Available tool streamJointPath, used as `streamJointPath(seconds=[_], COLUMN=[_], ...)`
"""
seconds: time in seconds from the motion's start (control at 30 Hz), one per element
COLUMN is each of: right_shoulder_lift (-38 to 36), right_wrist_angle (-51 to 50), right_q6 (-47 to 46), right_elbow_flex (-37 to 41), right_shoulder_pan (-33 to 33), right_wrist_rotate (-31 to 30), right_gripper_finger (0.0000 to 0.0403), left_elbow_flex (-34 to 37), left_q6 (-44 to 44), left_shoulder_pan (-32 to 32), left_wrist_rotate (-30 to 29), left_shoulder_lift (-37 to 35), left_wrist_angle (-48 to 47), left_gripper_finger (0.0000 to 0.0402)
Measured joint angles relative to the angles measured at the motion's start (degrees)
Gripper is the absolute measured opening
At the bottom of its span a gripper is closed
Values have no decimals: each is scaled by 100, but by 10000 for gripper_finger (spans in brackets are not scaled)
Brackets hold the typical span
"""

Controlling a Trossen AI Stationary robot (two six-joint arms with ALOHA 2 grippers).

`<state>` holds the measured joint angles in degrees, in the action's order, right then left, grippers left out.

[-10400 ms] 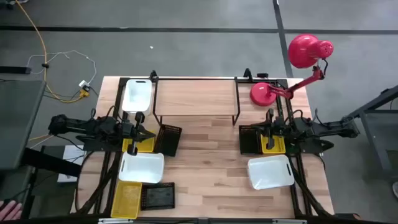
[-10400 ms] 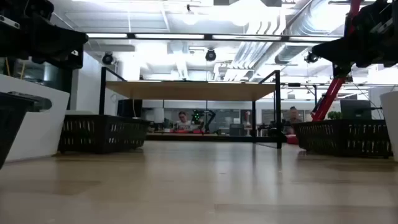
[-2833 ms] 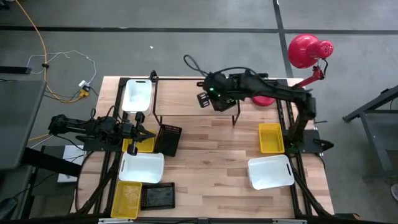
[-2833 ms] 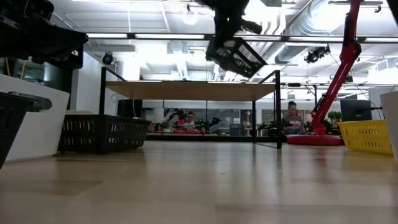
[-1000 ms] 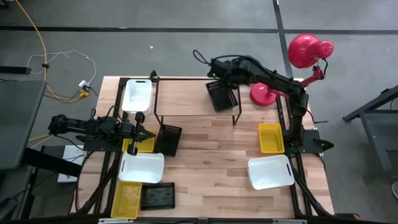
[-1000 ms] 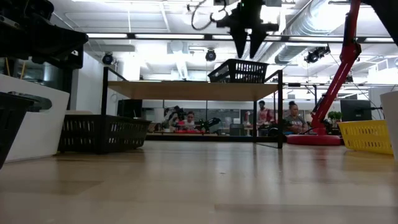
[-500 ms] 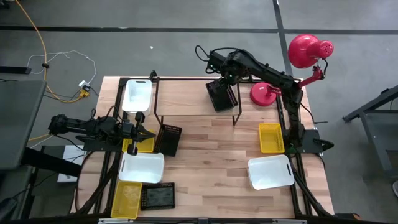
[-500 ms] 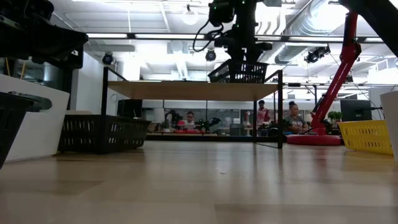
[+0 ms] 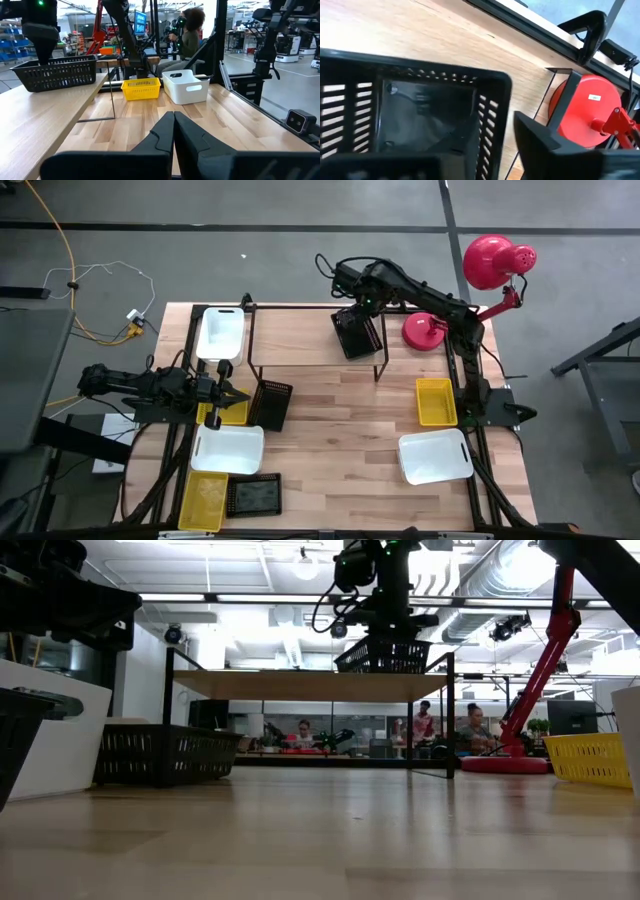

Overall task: Stack baskets on shelf by color
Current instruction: Put the top right black bin on the shelf

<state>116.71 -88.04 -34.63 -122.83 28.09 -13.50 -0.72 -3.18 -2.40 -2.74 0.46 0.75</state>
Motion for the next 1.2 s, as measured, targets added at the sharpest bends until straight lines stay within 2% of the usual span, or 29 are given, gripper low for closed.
streamJointPath(seconds=[0.17,0.23,0.47,0.77,1.2], right_shoulder_lift=[0,0,0,0,0], right_wrist_angle=[-1,-1,-32,-69,-200], right_q6=[-161,-246,-892,-1778,-2705], right_elbow_flex=[0,0,0,0,0], right_shoulder_pan=[45,64,147,154,-146], right_wrist_rotate=[-113,-151,-129,-133,-307], right_gripper_finger=[23,7,18,5,7], left_elbow_flex=[1,-1,-1,0,1], left_q6=[0,-2,0,0,0], left_shoulder_pan=[-1,1,0,-1,-1], left_wrist_rotate=[0,0,0,0,0], left_shoulder_lift=[-1,1,0,0,-1], left_wrist_angle=[0,0,0,0,0], left_gripper_finger=[0,0,0,0,0])
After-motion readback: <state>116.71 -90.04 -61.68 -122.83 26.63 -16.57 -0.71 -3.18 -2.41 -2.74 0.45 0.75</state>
